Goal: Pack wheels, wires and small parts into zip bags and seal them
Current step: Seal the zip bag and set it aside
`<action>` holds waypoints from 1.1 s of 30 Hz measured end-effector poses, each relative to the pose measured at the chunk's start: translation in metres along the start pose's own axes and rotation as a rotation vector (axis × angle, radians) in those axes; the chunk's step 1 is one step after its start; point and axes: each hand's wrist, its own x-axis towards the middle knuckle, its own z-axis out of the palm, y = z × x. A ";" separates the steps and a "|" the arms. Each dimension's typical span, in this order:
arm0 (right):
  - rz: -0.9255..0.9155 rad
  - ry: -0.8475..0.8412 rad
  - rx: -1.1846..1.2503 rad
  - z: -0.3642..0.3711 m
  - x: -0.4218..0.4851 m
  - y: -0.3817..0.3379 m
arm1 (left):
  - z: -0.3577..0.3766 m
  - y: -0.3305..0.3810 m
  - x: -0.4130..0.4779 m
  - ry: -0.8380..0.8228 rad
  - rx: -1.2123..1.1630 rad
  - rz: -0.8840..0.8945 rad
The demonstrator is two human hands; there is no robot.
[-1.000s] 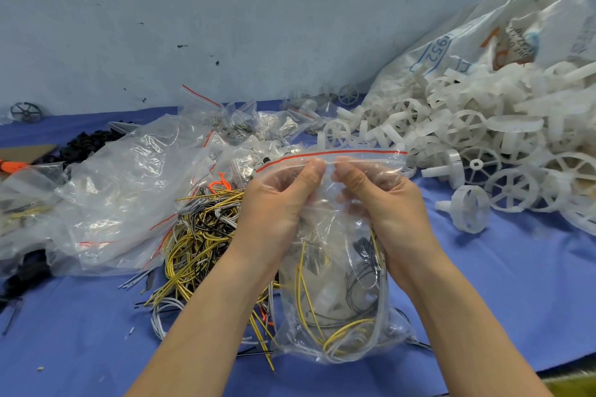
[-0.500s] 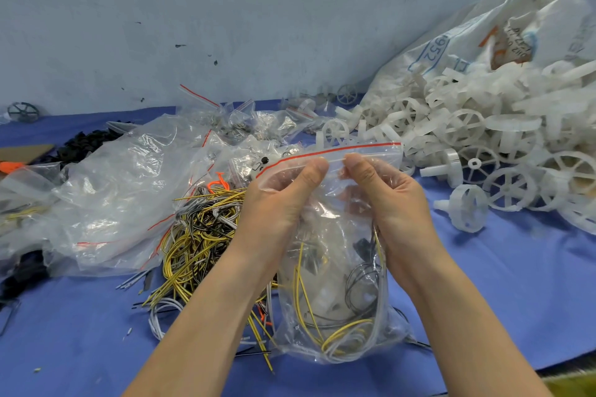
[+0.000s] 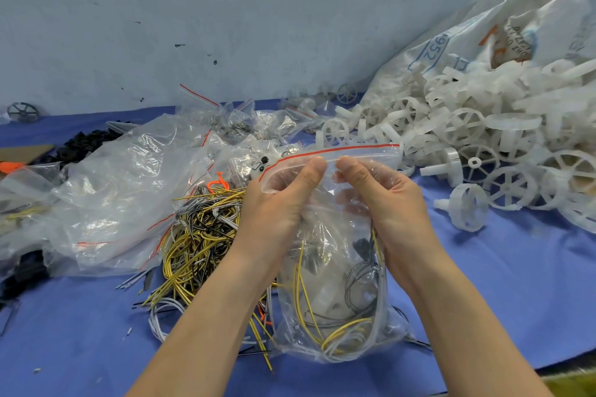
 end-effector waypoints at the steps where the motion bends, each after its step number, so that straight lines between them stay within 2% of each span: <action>1: -0.004 0.005 0.002 0.000 0.000 0.000 | 0.000 0.001 0.000 -0.005 0.003 0.001; 13: -0.004 0.204 0.173 -0.004 0.003 0.002 | -0.003 0.002 0.000 0.062 0.101 0.003; 26: -0.045 0.289 0.233 -0.006 0.007 0.003 | 0.000 0.004 -0.001 0.064 0.132 -0.001; 29: -0.047 0.286 0.219 -0.006 0.008 0.005 | 0.000 0.004 -0.001 0.054 0.135 0.001; 33: -0.012 0.193 0.194 -0.010 0.009 0.005 | -0.001 0.004 -0.001 0.062 0.103 -0.009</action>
